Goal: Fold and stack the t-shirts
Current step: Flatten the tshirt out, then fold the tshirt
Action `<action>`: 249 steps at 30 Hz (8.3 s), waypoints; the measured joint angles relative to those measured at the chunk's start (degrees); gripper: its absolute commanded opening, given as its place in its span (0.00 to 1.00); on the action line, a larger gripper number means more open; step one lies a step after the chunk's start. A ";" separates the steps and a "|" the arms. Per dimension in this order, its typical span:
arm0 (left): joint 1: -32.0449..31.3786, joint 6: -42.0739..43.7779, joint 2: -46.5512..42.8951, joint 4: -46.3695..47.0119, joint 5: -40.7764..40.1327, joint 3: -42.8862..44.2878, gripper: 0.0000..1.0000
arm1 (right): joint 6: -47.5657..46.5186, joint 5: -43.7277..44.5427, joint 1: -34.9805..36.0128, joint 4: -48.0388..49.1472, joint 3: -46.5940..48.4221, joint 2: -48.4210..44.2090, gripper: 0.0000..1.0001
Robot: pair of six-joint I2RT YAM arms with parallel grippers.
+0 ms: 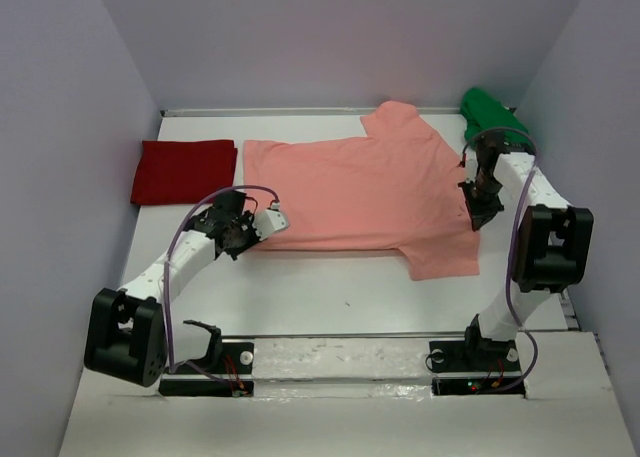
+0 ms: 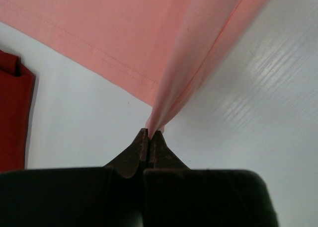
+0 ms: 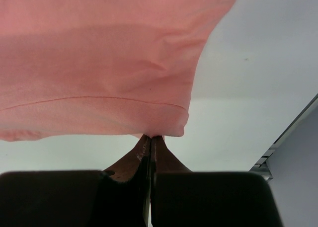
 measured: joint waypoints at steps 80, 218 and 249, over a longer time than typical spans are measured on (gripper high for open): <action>1.51 -1.90 22.16 9.99 -3.61 11.34 0.83 | -0.26 0.46 0.00 -5.20 33.64 32.85 0.56; 15.02 -17.73 3.74 9.22 0.04 6.29 0.99 | -27.47 5.14 14.40 16.37 30.29 24.94 0.81; 15.02 -17.70 1.84 8.48 1.14 6.45 0.99 | -32.44 20.61 14.71 29.35 33.24 35.08 0.88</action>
